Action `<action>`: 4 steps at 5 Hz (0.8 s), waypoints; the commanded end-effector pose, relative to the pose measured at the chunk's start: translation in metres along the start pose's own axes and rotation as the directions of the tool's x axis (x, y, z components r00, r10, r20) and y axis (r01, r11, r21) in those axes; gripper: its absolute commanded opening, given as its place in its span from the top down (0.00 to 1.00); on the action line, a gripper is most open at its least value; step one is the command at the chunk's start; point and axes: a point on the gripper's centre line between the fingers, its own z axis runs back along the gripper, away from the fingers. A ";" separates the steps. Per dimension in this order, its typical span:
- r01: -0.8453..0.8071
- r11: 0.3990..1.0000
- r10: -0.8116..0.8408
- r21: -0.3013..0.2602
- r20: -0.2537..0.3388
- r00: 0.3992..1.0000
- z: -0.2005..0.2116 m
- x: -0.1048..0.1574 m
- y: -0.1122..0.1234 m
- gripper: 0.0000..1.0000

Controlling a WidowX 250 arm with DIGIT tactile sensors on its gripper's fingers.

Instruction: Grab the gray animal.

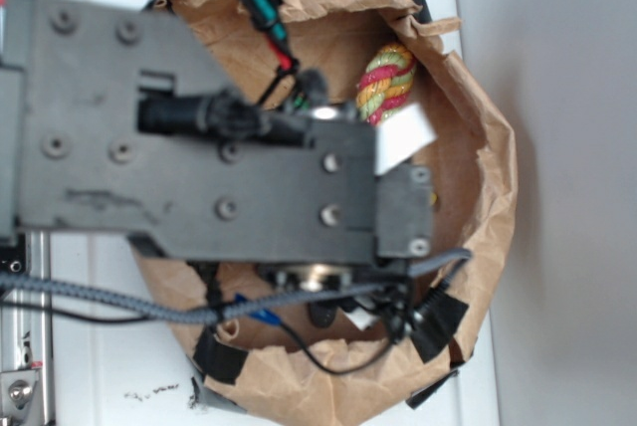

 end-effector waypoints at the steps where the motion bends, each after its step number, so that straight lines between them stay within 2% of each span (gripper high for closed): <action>1: -0.054 0.998 0.056 -0.028 0.054 0.997 -0.045 -0.006 -0.015 0.00; 2: -0.112 0.993 0.113 -0.021 0.008 0.994 -0.055 -0.005 -0.037 0.00; 3: -0.129 0.992 0.129 -0.015 0.042 0.991 -0.065 -0.002 -0.056 0.00; 4: -0.128 0.992 0.128 -0.008 0.060 0.990 -0.060 0.001 -0.057 1.00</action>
